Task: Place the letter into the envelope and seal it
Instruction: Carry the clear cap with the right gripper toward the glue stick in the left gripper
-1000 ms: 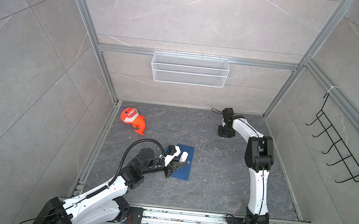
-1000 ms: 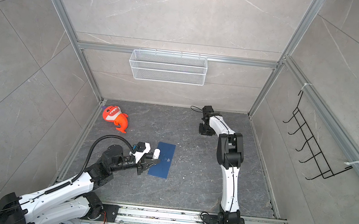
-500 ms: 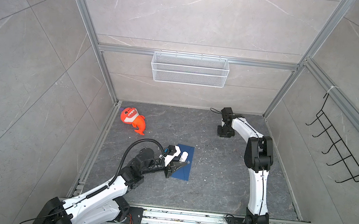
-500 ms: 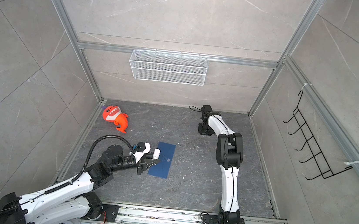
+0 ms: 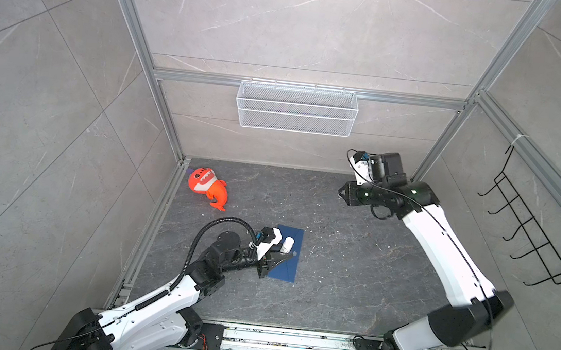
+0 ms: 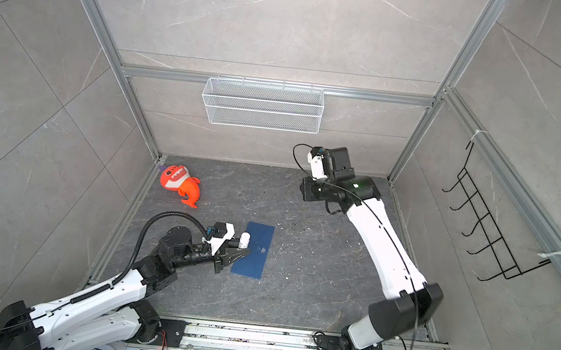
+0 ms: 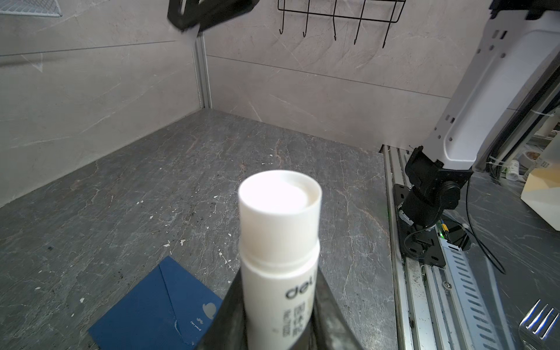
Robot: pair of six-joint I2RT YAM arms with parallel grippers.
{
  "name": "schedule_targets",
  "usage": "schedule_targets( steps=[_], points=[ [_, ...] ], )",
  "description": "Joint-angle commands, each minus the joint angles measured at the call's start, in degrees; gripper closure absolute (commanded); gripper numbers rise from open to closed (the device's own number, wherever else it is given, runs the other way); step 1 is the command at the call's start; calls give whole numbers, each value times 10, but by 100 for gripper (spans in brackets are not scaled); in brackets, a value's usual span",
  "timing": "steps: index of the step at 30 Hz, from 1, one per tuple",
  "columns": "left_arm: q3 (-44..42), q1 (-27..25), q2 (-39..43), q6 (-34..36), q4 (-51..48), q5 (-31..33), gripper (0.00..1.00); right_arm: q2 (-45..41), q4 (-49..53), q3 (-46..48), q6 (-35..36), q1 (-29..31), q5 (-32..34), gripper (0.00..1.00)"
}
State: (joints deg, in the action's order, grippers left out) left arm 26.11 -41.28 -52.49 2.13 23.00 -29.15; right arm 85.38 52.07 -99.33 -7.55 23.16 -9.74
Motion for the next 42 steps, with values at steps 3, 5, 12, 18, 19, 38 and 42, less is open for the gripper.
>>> schedule_targets(
  steps=[3,5,12,18,19,38,42],
  points=[
    [6,-2,4,9,48,-34,100,-68,66,48,9,20,-169,73],
    [10,-2,0,9,52,-45,100,-92,72,68,7,31,-202,73],
    [17,-2,-14,6,69,-78,100,-130,24,147,-40,79,-243,74],
    [23,-2,-23,3,70,-84,100,-127,-17,173,-65,120,-234,74],
    [23,-2,-24,3,70,-84,100,-125,-21,174,-68,126,-235,74],
    [21,-2,-17,0,66,-84,100,-81,-71,170,-84,203,-199,77],
    [20,-2,-17,0,66,-85,100,-75,-72,167,-84,211,-192,77]
  ],
)
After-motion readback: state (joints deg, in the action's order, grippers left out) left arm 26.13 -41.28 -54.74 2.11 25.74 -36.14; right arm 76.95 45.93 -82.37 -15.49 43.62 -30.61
